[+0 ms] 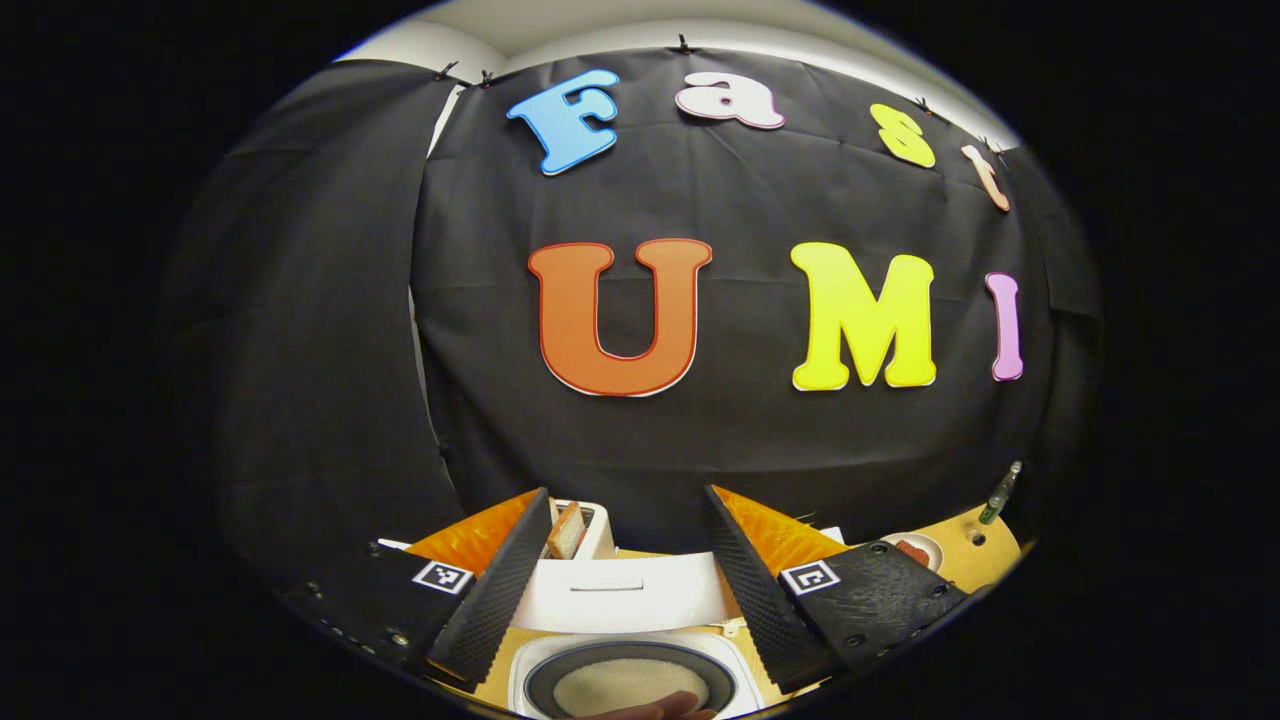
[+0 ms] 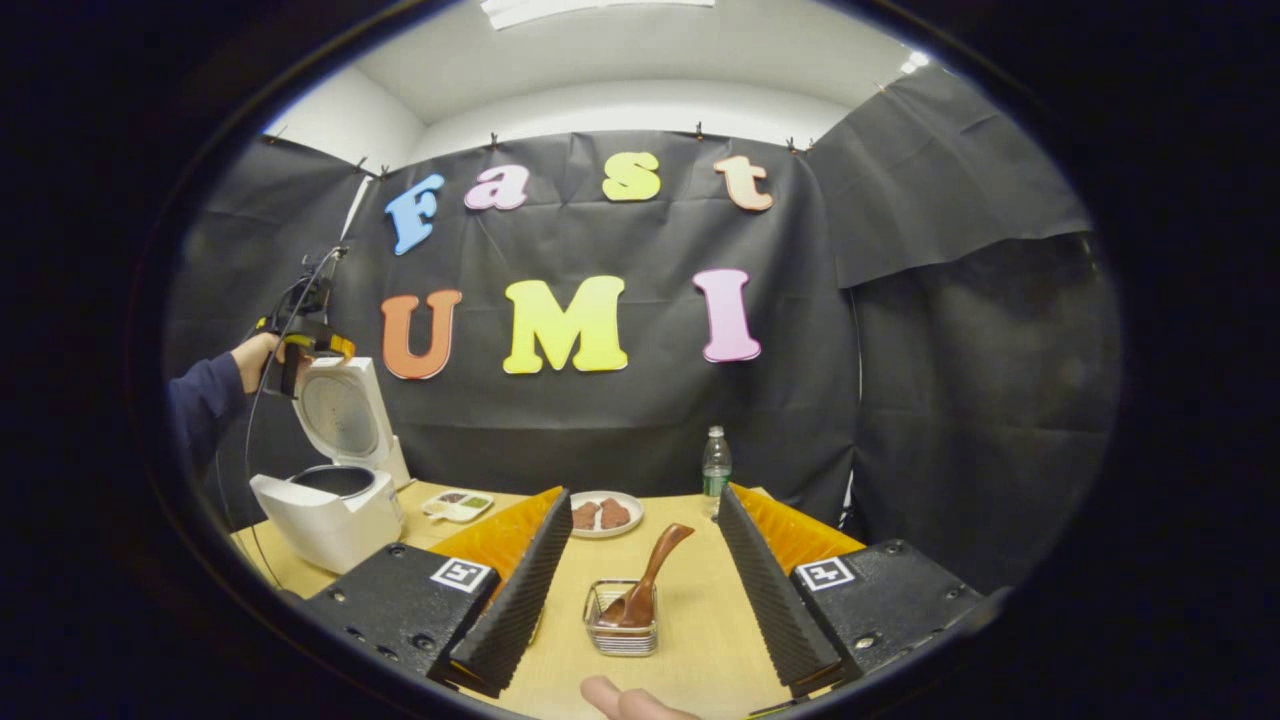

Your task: Close the left gripper, press the button to open the rice cooker; take a wooden spoon from the chopstick holder with the right hand, scoop a spoonful of rice and pour it into the rice cooker, then put the wooden spoon back into the chopstick holder.

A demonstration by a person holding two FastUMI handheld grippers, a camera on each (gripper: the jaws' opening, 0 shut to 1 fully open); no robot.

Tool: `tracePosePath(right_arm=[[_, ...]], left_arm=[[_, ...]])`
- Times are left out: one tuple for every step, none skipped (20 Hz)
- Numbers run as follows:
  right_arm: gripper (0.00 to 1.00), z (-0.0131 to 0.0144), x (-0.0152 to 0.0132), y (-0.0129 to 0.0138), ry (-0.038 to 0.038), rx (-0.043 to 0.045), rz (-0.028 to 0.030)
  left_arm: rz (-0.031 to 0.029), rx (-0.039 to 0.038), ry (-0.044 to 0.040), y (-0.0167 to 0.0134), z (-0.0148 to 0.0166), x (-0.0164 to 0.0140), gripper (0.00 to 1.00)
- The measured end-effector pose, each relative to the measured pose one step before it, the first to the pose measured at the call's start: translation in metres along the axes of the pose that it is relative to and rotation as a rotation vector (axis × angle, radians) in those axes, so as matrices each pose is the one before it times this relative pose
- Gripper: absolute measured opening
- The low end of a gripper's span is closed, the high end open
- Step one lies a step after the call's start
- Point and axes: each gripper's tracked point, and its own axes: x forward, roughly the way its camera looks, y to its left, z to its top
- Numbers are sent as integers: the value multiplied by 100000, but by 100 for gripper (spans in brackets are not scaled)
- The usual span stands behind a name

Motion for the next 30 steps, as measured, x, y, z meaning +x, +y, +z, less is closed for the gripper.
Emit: tracePosePath(right_arm=[[95,22,-458,-4,-89,330,265],[94,-20,-284,89,-107,268,228],[94,-57,-391,73,26,351,261],[94,58,-372,235,-28,329,527],[94,-58,-326,301,-35,186,552],[94,-34,-300,241,-64,-100,549],[94,-2,-422,149,-231,-246,433],[94,89,-403,161,-314,-202,242],[94,-74,-354,47,-241,-194,453],[95,19,-370,177,-349,71,581],[95,-136,-314,206,-37,200,489],[94,-152,-220,64,335,457,254],[95,-179,-178,-27,340,931,233],[96,-116,-255,182,614,889,566],[96,-314,-244,179,663,738,602],[96,-52,-160,252,290,318,522],[94,-41,-238,-33,-282,-405,-108],[96,28,-185,123,-600,-1215,-160],[96,65,-404,270,-690,-1330,212],[96,120,-349,339,-947,-956,894],[95,-99,-406,384,-690,-639,1087],[96,-58,-207,297,-438,46,437],[96,-411,-69,213,398,-4,412],[94,-463,-102,278,1235,-42,744],[94,-318,-150,202,987,211,924],[96,-59,-200,220,409,327,710],[94,50,-46,-35,-296,17,224],[95,51,5,-232,-375,-120,-571],[96,8,-104,-202,-312,52,-600],[95,14,-81,-23,82,232,-184]], left_arm=[[-1145,-173,270,-57,-259,-659,96],[-809,-204,313,-66,-370,-697,96],[-530,57,844,-25,-600,-661,96],[-299,205,501,-101,-555,-711,97],[-526,84,526,-290,-530,-730,97],[-1579,817,-575,-437,-358,-740,97],[-427,1222,-38,-187,-552,-598,96],[-469,158,802,-118,-652,-603,95],[-275,-628,1470,-138,-886,-595,95],[-32,-628,712,-185,-703,-598,95],[252,-211,-13,-195,-743,-615,95],[128,-154,481,-189,-857,-551,95],[-588,-185,969,-395,-1069,-696,95],[-911,767,1543,-413,-1103,-535,95],[-418,726,769,-285,-1041,-460,95],[-55,-97,1047,-121,-842,-273,95],[127,-1197,1027,-48,-890,-275,95],[-108,-1316,1441,-57,-996,-352,95],[133,-340,445,-36,-720,-241,95],[7,172,247,-7,-663,-243,95],[4,96,266,-11,-624,-157,95],[140,-132,37,32,-550,-168,95],[207,-320,743,-69,-681,-43,95],[363,57,1108,-33,-634,58,95],[460,469,1173,-83,-680,-67,95],[493,623,588,-30,-435,-21,95],[275,572,249,-7,-407,-32,95],[-2,-109,373,18,-425,48,95],[-261,-658,1293,-48,-578,33,95],[-492,-749,1371,-27,-668,-45,95]])
